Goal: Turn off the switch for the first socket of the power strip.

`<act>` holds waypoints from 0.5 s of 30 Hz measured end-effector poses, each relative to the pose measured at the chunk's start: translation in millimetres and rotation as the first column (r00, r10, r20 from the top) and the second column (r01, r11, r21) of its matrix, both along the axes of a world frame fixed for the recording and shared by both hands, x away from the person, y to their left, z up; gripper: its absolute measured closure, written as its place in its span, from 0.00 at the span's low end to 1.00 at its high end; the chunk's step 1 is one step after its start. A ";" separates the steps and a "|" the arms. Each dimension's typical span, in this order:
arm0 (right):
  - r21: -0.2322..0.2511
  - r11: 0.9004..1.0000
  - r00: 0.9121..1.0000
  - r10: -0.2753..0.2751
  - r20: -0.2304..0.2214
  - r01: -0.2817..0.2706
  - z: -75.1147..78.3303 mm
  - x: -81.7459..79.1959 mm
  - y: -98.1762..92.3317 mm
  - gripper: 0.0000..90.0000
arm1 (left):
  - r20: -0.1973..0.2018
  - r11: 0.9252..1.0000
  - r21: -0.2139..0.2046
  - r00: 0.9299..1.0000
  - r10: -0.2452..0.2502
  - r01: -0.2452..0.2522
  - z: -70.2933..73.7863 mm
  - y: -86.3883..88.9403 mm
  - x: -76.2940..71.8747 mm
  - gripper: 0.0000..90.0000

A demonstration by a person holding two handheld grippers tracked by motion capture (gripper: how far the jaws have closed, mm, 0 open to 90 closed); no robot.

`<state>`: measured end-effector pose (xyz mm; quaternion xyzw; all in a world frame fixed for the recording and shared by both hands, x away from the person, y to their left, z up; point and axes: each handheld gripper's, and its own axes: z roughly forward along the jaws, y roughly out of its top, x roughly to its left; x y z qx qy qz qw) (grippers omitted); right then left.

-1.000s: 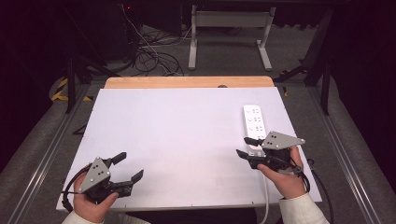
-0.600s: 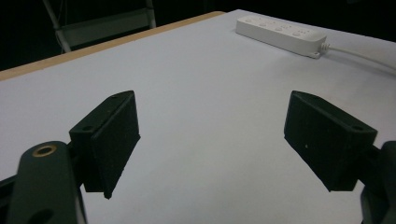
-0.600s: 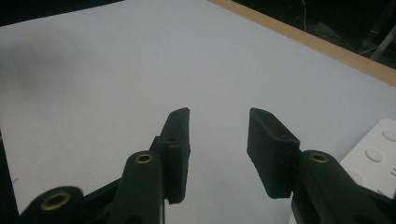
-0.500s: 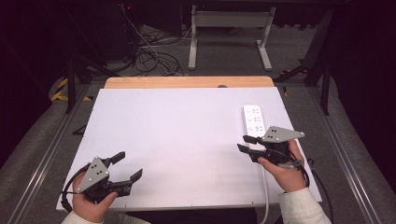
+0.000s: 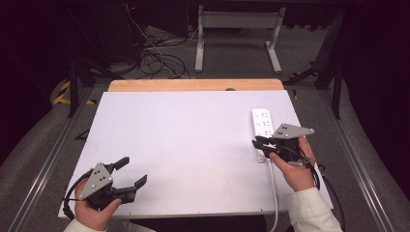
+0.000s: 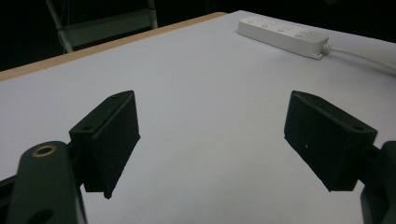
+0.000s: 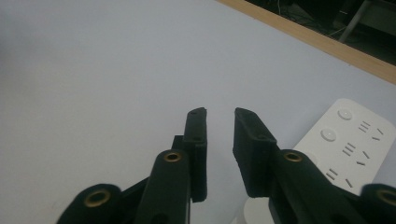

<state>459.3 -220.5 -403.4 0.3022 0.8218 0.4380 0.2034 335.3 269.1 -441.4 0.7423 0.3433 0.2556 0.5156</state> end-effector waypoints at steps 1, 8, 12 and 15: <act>0.003 1.000 1.000 -0.008 0.000 0.008 -0.4 1.4 -1.0 0.90 | 0.000 1.000 0.000 1.000 0.000 0.000 0.0 0.0 0.0 0.20; 0.002 0.999 0.999 -0.037 -0.005 0.037 -4.6 11.7 -5.4 1.00 | 0.002 1.000 0.007 1.000 0.001 -0.001 -0.1 0.4 0.3 0.20; -0.014 0.998 0.998 -0.061 -0.014 0.061 -7.6 17.5 -6.6 1.00 | 0.002 1.000 0.008 1.000 0.000 0.000 -0.2 0.4 0.5 0.20; -0.027 0.997 0.997 -0.080 -0.018 0.079 -10.2 21.9 -6.7 1.00 | 0.000 1.000 0.006 1.000 0.000 0.000 -0.5 0.2 0.5 0.20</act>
